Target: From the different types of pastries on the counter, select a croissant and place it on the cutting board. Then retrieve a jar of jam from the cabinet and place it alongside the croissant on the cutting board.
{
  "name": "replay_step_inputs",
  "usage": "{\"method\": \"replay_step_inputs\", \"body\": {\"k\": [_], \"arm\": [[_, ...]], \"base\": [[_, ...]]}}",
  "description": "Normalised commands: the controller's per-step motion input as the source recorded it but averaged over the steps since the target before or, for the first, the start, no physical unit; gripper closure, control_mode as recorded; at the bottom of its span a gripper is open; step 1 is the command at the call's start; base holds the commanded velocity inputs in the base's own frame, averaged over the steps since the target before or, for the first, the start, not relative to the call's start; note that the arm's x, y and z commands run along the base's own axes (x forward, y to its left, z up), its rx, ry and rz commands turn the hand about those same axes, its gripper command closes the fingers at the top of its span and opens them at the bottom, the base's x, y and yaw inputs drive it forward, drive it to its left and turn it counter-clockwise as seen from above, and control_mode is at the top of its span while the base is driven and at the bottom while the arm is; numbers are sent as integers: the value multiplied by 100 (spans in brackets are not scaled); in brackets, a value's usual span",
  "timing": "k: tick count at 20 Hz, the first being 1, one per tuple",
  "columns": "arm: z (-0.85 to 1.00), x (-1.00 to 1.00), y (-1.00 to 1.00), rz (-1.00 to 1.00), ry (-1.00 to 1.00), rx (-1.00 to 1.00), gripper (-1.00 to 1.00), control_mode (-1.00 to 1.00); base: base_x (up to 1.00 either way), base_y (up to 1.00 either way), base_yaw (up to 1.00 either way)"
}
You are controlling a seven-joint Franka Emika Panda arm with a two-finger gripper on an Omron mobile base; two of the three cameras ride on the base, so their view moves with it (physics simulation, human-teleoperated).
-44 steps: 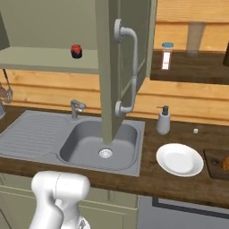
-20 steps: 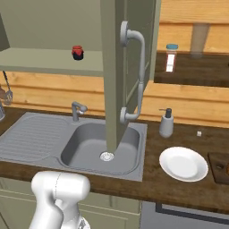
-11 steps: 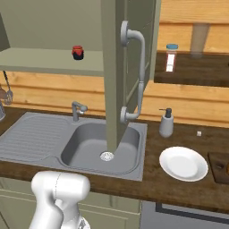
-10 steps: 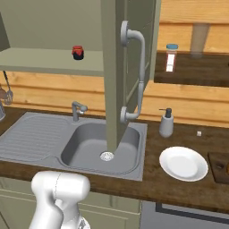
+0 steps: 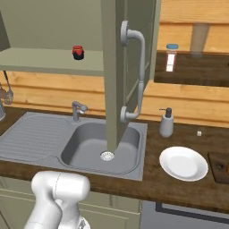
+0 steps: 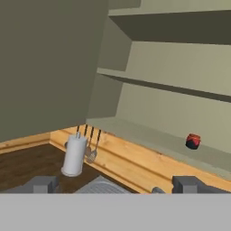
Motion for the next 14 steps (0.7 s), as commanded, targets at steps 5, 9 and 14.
{"method": "replay_step_inputs", "body": {"k": [5,9,14], "arm": [[18,73,-4,0,0,0,-100,-100],[0,74,-13,-1,-8,0,-100,-100],[0,60,-10,-9,-17,0,-100,-100]], "base": [[0,0,0],[0,0,0],[0,0,0]]}}
